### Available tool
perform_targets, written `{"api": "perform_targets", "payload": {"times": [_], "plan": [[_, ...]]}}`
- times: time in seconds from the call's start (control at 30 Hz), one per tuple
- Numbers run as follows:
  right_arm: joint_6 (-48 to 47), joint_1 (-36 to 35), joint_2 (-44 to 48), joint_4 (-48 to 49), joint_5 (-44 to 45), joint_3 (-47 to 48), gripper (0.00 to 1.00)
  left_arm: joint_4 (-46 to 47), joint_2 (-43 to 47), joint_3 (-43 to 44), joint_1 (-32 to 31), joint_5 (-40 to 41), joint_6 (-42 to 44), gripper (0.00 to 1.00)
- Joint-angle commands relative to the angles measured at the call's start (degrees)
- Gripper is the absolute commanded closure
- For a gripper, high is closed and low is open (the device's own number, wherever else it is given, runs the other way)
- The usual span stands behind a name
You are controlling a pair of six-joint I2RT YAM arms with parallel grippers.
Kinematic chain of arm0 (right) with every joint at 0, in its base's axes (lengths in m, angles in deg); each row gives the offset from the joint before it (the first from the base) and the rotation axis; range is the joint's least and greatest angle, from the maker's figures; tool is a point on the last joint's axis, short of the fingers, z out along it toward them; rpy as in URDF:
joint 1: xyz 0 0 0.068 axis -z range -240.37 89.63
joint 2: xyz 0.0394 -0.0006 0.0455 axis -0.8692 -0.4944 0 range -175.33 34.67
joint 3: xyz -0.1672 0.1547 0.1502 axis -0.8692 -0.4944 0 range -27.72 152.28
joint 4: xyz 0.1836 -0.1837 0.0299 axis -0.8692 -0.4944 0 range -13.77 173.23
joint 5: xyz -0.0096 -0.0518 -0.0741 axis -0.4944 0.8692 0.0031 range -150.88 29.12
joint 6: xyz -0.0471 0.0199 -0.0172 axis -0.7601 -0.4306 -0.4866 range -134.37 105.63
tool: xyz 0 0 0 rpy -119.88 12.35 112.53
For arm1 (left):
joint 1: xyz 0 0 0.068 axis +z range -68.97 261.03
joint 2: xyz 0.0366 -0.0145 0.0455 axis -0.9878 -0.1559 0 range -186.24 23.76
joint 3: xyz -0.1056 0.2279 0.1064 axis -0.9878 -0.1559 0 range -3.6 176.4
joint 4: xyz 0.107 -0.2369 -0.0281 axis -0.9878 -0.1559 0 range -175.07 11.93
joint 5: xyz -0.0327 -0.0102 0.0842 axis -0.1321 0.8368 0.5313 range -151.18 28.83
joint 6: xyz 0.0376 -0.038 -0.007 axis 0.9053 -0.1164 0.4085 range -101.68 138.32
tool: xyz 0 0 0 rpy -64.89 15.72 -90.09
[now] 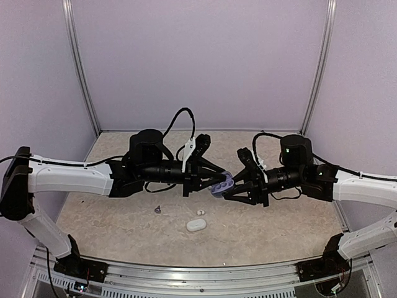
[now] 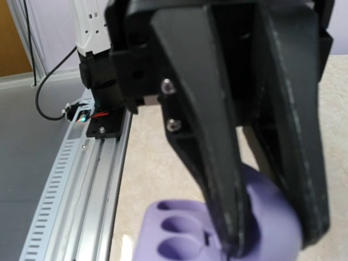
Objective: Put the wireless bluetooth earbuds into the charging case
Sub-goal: Pass from the right arm to the left
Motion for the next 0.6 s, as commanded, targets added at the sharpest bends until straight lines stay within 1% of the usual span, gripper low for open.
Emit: {"api": "perform_targets", "payload": {"times": [0.0, 0.2, 0.27, 0.57], "plan": [[2.3, -0.2, 1.0, 4.7, 0.3, -1.3, 0.8, 1.7, 0.2, 0.6, 0.3, 1.5, -2.3, 0.95], [5.3, 0.6, 0.8, 9.1, -1.4, -2.8, 0.75, 5.3, 1.5, -1.5, 0.3, 3.6, -3.3, 0.97], [8.0, 1.0, 0.8, 10.5, -2.4, -3.3, 0.73, 5.8, 1.7, -2.0, 0.3, 4.0, -3.5, 0.97], [9.9, 1.6, 0.0, 12.7, -3.4, -4.0, 0.65, 6.6, 2.2, -2.7, 0.2, 4.2, -3.7, 0.98]]}}
